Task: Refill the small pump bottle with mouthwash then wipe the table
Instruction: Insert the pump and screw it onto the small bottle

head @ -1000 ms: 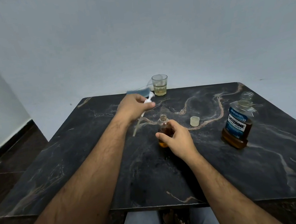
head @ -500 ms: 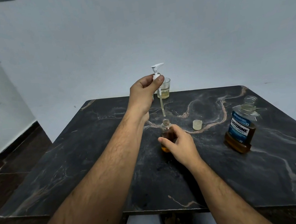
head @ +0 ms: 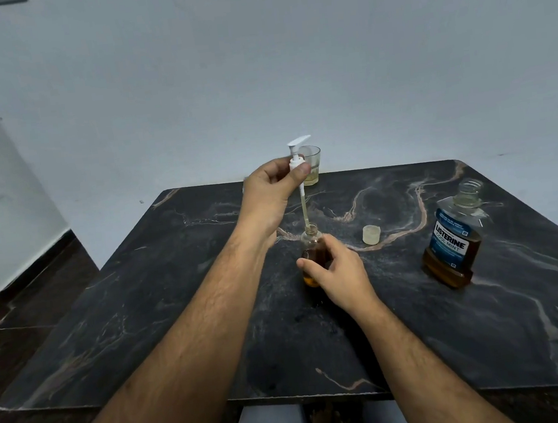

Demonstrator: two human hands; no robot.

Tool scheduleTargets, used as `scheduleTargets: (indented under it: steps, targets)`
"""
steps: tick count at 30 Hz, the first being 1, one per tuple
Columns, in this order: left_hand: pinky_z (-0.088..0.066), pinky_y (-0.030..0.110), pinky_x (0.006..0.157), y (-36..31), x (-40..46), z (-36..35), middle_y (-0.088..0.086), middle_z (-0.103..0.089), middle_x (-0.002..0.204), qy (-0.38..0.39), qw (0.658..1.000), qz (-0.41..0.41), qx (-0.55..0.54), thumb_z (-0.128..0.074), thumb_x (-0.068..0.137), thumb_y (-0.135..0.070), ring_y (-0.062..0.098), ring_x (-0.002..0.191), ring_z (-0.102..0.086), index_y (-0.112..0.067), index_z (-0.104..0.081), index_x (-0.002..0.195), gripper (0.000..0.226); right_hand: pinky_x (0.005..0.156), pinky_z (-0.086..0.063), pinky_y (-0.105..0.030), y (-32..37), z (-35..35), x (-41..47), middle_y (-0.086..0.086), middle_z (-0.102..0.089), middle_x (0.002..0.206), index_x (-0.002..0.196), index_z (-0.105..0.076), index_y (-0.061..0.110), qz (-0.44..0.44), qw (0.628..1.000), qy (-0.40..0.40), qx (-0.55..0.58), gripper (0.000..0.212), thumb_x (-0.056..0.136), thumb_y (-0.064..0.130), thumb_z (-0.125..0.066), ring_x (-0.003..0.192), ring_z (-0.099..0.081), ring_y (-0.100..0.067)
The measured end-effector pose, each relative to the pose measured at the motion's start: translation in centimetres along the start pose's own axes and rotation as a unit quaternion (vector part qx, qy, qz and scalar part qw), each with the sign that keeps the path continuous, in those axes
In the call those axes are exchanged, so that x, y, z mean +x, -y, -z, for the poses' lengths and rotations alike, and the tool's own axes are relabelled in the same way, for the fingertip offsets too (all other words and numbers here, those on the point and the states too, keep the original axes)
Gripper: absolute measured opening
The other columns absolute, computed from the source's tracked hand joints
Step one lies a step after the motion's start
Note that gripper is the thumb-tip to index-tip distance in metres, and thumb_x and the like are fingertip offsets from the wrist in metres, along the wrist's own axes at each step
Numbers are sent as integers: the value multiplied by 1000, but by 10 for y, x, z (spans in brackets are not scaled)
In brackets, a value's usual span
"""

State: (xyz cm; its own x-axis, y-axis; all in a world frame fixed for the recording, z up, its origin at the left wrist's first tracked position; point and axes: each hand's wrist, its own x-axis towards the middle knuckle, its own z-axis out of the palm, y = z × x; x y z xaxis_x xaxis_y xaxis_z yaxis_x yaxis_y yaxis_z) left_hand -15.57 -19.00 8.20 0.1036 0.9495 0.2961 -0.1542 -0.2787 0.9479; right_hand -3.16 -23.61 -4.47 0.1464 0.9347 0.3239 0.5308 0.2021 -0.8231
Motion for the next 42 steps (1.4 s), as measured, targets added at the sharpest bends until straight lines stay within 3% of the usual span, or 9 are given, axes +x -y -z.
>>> scheduleTargets:
  steps: [4,8,11,16,24,28,32,37,42]
  targets:
    - [-43,3,58,18,-9,5,-21,-72,77,61,996,32,64,-75,84,-18,-13,70,-63,-27,-73,90,11,78,-52,-35,1,0,-1,13,-67,88,95,-60,33,2,1000,-5,3,22,80,42,-73,84,-62,-7]
    - [-46,7,66,36,-17,16,-13,-75,84,102,986,55,124,-79,80,-17,-7,79,-66,-21,-75,96,17,83,-47,-25,1,2,-1,16,-64,104,114,-55,31,-15,1000,-9,12,47,76,38,-81,98,-61,-6]
    - [-47,12,74,41,-21,18,-10,-73,89,139,972,50,182,-80,79,-13,-6,82,-64,-14,-76,101,23,79,-47,-22,0,5,0,12,-67,102,105,-51,33,-32,999,-8,39,49,70,34,-86,96,-62,-3]
    - [-50,13,78,44,-22,23,2,-75,101,149,971,43,180,-77,82,-12,-2,86,-65,-8,-75,106,24,86,-53,-28,-2,9,1,7,-71,99,103,-67,26,-20,998,-5,63,41,68,26,-88,94,-66,-8]
    - [-46,6,79,45,-21,28,-2,-70,114,250,944,99,191,-61,97,-27,-8,95,-62,-13,-68,116,24,92,-53,-33,-4,7,-1,6,-73,105,117,-70,17,-14,995,-7,94,46,73,19,-85,98,-67,-9]
    - [-52,29,87,49,-23,16,-8,-74,92,170,963,49,203,-69,90,-35,8,90,-67,-27,-72,99,12,91,-54,-33,-4,6,-2,5,-73,104,115,-70,17,-19,996,-7,90,45,73,22,-86,98,-67,-10]
    - [-55,43,90,55,-23,20,8,-73,98,61,980,26,187,-86,71,-32,25,97,-68,-15,-70,97,35,86,-54,-27,-4,6,-2,8,-73,99,110,-71,19,-16,996,-11,91,40,72,22,-86,93,-67,-5]
    - [-53,25,81,62,-27,31,-5,-76,91,49,987,6,152,-81,78,-21,10,91,-71,-22,-75,84,9,83,-54,-24,-4,6,-2,8,-73,95,104,-71,23,-15,995,-10,93,36,72,21,-87,89,-68,-2]
    - [-48,14,88,66,-35,24,-19,-74,104,108,985,12,132,-65,91,-14,-3,104,-65,-32,-73,102,23,86,-54,-27,-5,5,-1,9,-72,96,105,-71,22,-16,997,-19,77,37,72,24,-86,92,-67,-5]
